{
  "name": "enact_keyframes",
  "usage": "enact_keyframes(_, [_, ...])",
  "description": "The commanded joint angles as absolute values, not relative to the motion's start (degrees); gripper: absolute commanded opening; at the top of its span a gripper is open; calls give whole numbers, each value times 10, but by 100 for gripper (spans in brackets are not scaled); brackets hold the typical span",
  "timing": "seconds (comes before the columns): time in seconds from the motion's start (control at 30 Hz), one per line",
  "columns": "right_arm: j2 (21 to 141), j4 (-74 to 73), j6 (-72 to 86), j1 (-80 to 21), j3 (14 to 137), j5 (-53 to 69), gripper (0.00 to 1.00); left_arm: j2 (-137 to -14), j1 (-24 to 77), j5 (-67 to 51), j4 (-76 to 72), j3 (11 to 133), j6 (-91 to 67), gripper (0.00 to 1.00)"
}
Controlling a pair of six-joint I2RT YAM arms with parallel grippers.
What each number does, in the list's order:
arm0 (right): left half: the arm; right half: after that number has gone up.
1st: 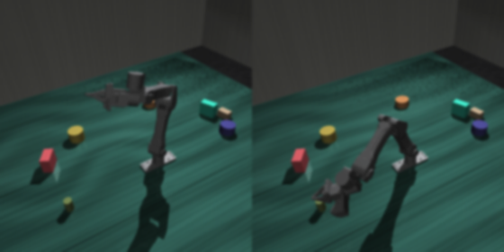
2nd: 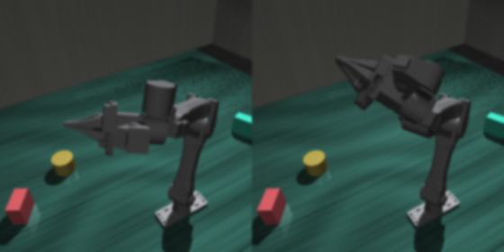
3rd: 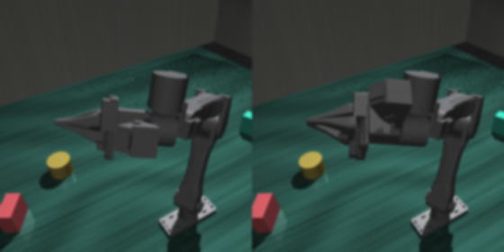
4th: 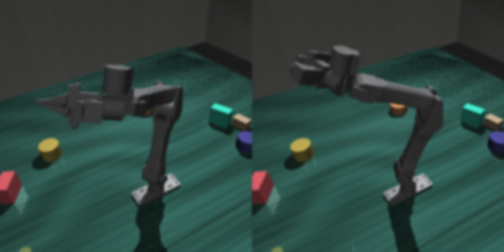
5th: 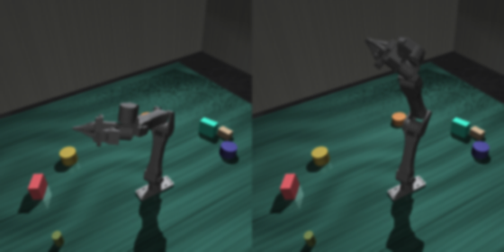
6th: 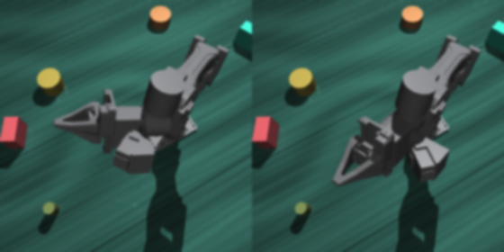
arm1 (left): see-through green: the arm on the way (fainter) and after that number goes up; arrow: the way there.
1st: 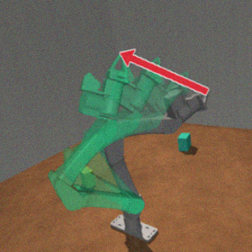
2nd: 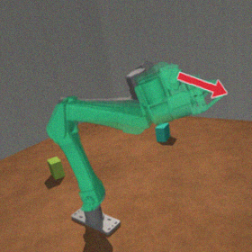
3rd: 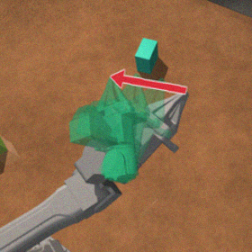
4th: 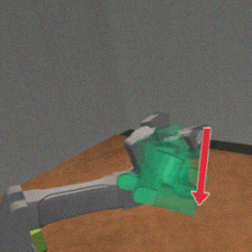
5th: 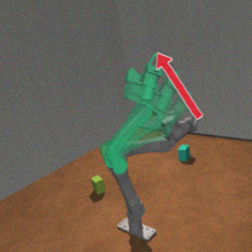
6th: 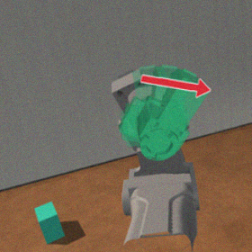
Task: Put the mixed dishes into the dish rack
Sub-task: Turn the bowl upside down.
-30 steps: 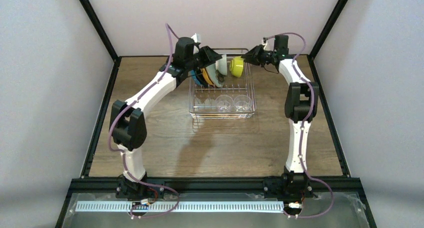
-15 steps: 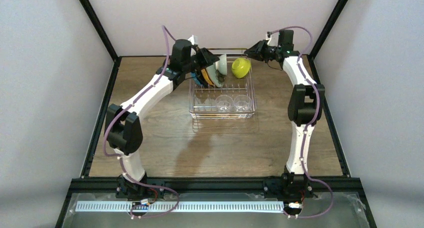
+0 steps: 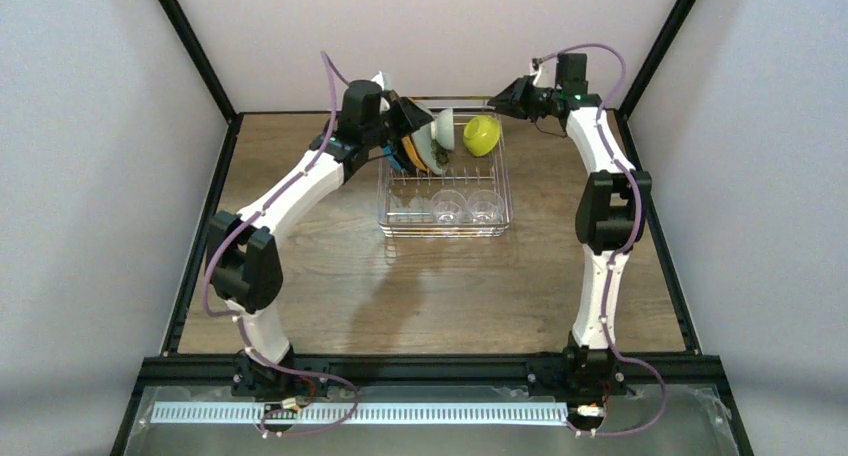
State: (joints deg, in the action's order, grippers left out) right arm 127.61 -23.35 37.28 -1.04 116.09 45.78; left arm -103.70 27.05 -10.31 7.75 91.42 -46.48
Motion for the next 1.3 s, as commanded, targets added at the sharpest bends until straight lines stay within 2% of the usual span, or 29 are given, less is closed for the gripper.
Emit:
enact_keyframes(0.0, [1300,-272,345,-31,1224,438,68,-1025,272,-83,92,907,-462,96])
enact_keyframes(0.3, [1370,-296,346,-63,1315,418,64,-1025,265,-57,117,908,-459,96])
enact_keyframes(0.73, [1452,-312,329,-104,1385,385,59,-1023,262,-58,118,903,-466,96])
enact_keyframes(1.07, [1475,-308,326,-113,1388,378,58,-1023,261,-63,116,900,-461,96])
enact_keyframes(1.27, [1487,-307,333,-114,1392,382,47,-1027,259,-68,113,897,-461,96])
